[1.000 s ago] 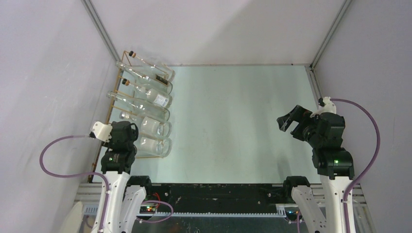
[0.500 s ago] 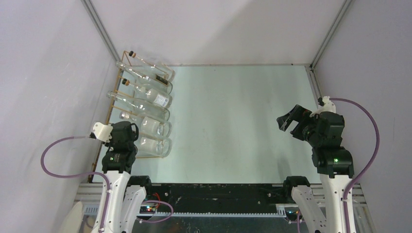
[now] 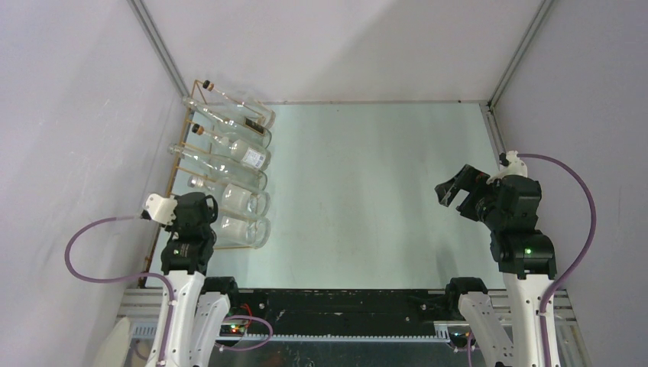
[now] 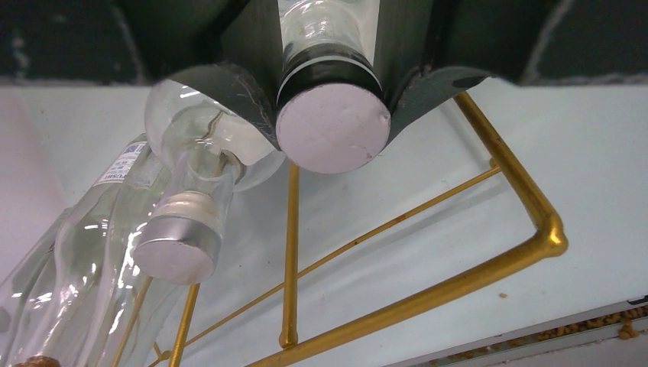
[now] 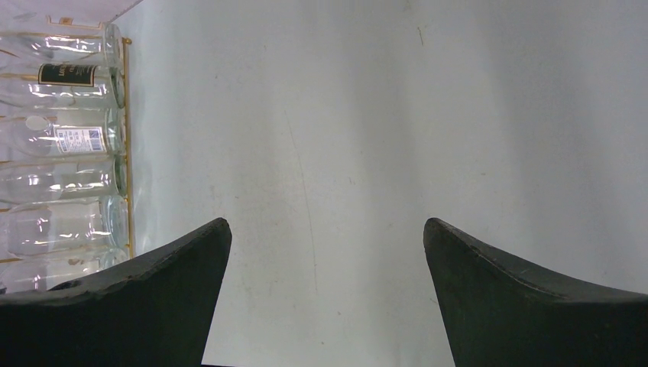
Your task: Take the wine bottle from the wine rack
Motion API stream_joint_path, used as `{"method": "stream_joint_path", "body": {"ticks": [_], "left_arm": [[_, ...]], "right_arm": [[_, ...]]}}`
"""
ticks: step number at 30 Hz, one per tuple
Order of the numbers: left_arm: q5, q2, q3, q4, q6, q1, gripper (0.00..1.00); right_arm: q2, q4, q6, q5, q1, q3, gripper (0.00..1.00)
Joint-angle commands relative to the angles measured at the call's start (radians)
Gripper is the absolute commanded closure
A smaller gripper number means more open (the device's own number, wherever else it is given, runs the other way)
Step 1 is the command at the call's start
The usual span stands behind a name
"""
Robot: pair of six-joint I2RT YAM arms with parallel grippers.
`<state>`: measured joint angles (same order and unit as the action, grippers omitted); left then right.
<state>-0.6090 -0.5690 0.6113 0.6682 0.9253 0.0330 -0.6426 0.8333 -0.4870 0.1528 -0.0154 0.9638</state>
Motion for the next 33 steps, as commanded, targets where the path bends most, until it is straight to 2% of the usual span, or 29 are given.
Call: {"method": "stream_joint_path", "body": {"ticks": [1, 11, 21, 33], "left_arm": [[-0.033, 0.05, -0.031, -0.058, -0.059, 0.016, 1.0], [-0.004, 0.232, -0.076, -0.078, -0.125, 0.015, 1.0], [0.029, 0.349, -0.085, -0.073, -0.153, 0.015, 1.0], [0.214, 0.403, -0.104, -0.195, -0.291, 0.015, 1.0]], "right_arm": [[-0.005, -0.042, 0.016, -0.01, -0.004, 0.001, 0.0], [-0.007, -0.049, 0.008, 0.003, -0.004, -0.01, 0.0], [-0.004, -0.052, 0.005, 0.01, -0.004, -0.02, 0.0], [0.003, -0.048, 0.009, 0.005, -0.004, -0.031, 0.0]]}}
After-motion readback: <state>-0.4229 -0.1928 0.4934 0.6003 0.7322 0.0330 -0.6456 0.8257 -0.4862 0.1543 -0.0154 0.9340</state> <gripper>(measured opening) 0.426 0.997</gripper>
